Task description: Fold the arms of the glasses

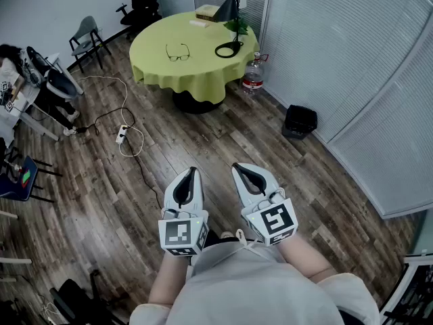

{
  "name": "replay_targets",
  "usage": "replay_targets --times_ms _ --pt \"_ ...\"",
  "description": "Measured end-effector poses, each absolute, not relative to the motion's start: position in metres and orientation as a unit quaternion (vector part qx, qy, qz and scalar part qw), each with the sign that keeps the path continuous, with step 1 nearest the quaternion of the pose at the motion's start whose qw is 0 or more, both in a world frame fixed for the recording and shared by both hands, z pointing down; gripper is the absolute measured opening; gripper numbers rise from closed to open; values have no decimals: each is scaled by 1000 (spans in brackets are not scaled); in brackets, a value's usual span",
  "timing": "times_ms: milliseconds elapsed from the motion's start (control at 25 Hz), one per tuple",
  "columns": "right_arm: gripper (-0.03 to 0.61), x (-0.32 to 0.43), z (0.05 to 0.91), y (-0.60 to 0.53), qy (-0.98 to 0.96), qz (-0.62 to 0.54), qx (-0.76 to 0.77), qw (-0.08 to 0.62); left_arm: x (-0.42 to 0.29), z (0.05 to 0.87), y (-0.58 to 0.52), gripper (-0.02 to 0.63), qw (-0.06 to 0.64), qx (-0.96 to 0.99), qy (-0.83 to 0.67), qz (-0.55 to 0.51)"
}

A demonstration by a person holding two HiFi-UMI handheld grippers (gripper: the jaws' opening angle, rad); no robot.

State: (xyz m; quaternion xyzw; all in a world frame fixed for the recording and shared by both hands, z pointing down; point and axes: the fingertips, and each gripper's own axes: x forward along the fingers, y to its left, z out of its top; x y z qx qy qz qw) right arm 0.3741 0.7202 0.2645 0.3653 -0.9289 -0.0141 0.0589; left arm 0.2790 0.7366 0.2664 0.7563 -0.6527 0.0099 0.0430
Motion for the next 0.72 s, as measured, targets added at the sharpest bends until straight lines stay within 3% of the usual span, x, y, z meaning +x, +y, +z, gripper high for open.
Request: replay_targets --times_ms 720 --pt "0 340 296 673 -929 31 362 74 251 293 688 8 66 759 -647 32"
